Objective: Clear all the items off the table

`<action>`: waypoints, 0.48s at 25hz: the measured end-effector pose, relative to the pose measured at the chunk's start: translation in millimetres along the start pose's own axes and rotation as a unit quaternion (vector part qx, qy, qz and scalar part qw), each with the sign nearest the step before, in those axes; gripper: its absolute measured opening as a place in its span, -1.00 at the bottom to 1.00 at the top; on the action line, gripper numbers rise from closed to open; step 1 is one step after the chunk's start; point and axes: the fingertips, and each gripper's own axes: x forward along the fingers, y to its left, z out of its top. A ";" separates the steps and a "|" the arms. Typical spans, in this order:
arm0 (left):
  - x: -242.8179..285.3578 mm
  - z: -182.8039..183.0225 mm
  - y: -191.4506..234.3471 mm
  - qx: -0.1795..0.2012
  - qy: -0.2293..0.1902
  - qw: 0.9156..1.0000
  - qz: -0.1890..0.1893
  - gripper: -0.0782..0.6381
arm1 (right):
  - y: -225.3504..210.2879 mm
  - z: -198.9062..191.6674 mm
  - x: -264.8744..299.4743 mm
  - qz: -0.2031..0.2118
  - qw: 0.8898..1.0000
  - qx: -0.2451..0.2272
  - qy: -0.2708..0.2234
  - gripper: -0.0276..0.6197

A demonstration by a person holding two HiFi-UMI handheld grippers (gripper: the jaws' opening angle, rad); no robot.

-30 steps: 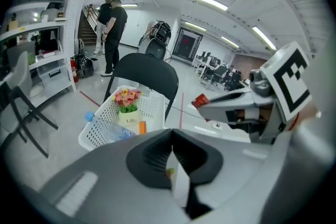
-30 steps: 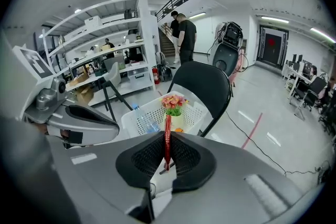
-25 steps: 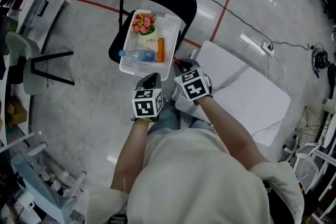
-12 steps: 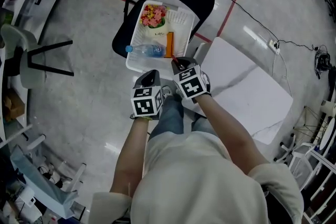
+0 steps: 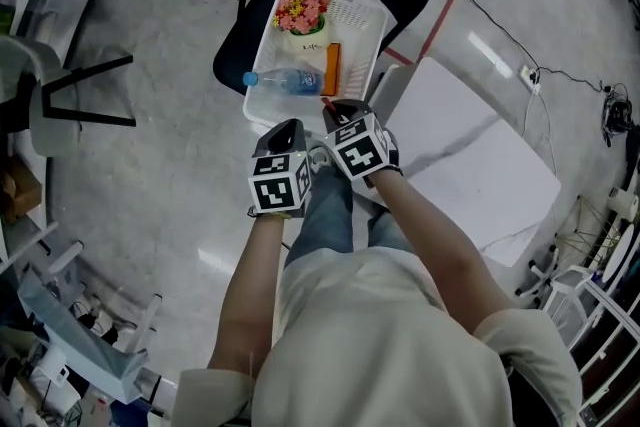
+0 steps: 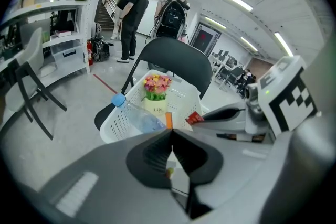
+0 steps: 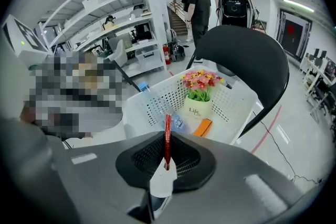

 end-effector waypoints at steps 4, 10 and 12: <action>7.6 -5.1 4.2 -0.001 0.009 1.000 0.000 -0.76 | 5.3 -5.5 13.6 0.008 1.000 -0.003 0.015 -0.83; 17.1 -11.6 12.6 -0.005 0.019 1.000 0.001 -0.76 | 10.2 -14.2 30.7 0.013 0.999 -0.005 0.033 -0.83; 19.2 -13.9 16.6 -0.007 0.021 1.000 0.002 -0.76 | 12.2 -17.8 36.1 0.014 0.999 -0.008 0.040 -0.83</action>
